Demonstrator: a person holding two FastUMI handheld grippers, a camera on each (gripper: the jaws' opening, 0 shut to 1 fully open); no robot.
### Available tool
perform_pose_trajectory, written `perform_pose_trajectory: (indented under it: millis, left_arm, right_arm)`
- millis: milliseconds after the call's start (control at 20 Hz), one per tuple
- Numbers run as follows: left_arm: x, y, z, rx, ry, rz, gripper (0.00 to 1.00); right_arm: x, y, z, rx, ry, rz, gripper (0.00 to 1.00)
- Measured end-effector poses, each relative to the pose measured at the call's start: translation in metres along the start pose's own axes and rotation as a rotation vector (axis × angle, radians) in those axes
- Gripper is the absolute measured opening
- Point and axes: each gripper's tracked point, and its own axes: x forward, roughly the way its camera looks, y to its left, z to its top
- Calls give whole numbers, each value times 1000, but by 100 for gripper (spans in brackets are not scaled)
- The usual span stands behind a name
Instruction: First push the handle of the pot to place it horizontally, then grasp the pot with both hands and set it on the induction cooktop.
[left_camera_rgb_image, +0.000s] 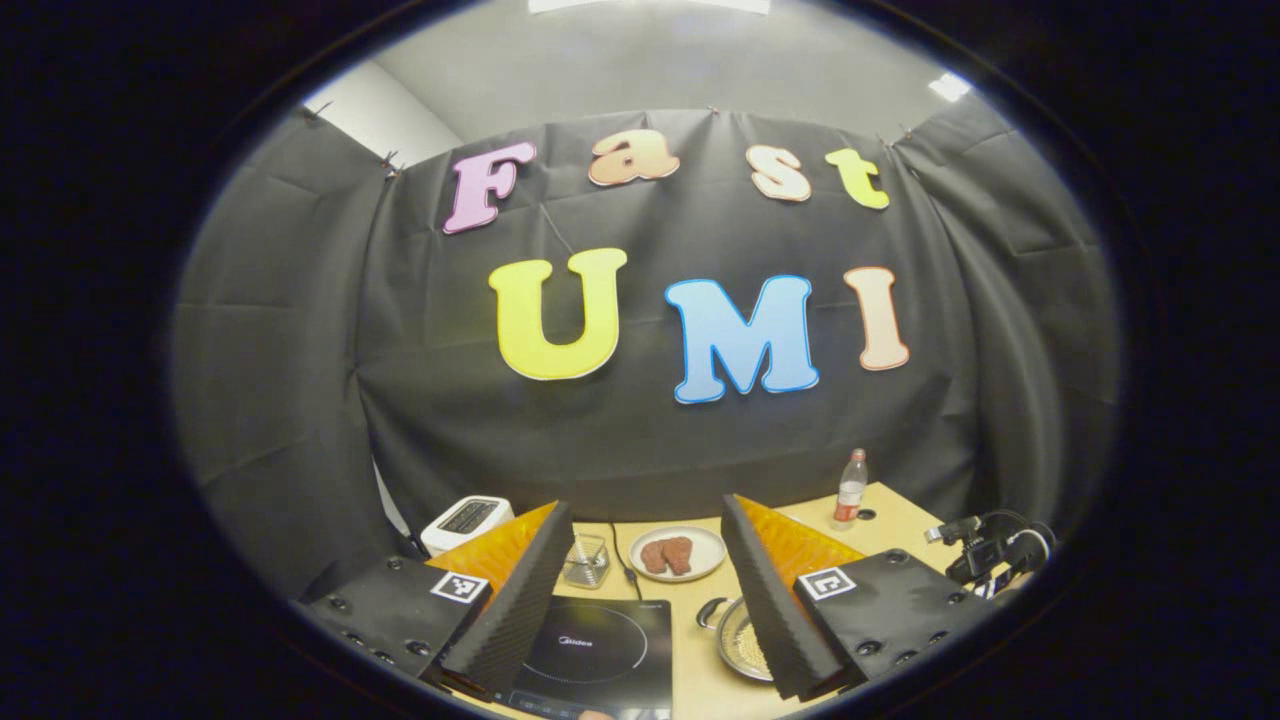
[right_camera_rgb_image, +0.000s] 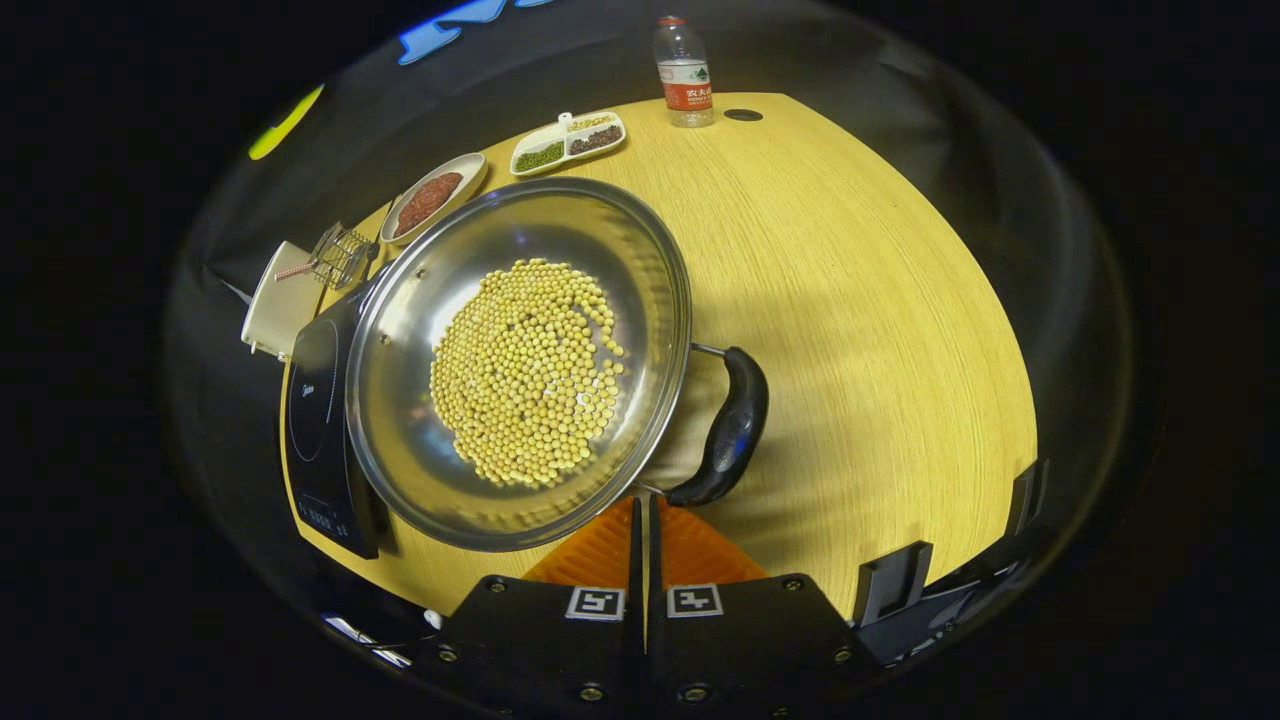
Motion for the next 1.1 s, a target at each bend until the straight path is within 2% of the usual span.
perform_pose_trajectory:
  millis: [600,1100]
  left_arm:
    - [6,-21,-6,12,27,34,99]
    - [7,-34,-17,-6,59,60,100]
  right_arm:
    - [6,-30,43,-52,-27,-27,1]
    - [16,-39,75,-120,-44,-24,3]
